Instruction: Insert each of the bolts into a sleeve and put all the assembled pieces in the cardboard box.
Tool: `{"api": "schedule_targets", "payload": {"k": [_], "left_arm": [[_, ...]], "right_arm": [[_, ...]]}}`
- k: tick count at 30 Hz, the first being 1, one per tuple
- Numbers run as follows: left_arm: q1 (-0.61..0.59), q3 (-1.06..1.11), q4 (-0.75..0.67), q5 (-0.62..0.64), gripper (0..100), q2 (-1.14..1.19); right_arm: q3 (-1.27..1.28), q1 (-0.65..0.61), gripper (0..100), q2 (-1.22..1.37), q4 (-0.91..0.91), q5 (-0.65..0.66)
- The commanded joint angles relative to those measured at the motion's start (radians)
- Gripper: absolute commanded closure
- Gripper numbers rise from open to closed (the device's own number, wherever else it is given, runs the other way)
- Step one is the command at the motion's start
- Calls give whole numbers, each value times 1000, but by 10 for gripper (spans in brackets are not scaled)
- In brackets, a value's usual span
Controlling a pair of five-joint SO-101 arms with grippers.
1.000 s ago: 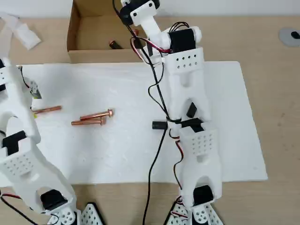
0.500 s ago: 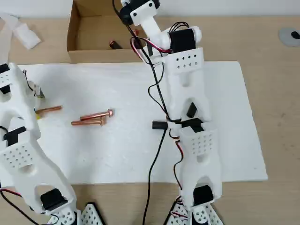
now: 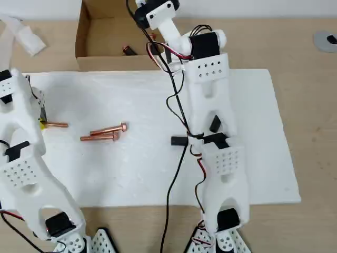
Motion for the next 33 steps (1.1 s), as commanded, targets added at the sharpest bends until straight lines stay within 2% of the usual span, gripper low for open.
{"api": "schedule_targets", "payload": {"k": [1,4,7,9,14,19,21,23,28,33], "left_arm": [[-89,5,3,-87,991,31],[-87,3,41,-198,992,2],[-81,-35,109,-411,992,-38],[-69,-107,164,-496,992,-73],[-31,-333,328,-701,993,-205],[-17,-229,327,-855,993,-432],[-8,-132,325,-907,991,-530],[3,-35,324,-947,991,-624],[31,153,290,-944,991,-845],[25,302,157,-902,991,-1072]], "right_arm": [[27,13,724,-64,18,11],[51,13,724,-64,18,8],[53,13,724,-68,18,6],[58,12,726,-70,20,5],[62,16,835,-87,21,3],[308,10,812,-285,21,18],[475,10,787,-394,21,95],[645,10,771,-496,20,201],[958,10,768,-674,12,445],[1090,-10,768,-667,9,572]]}}
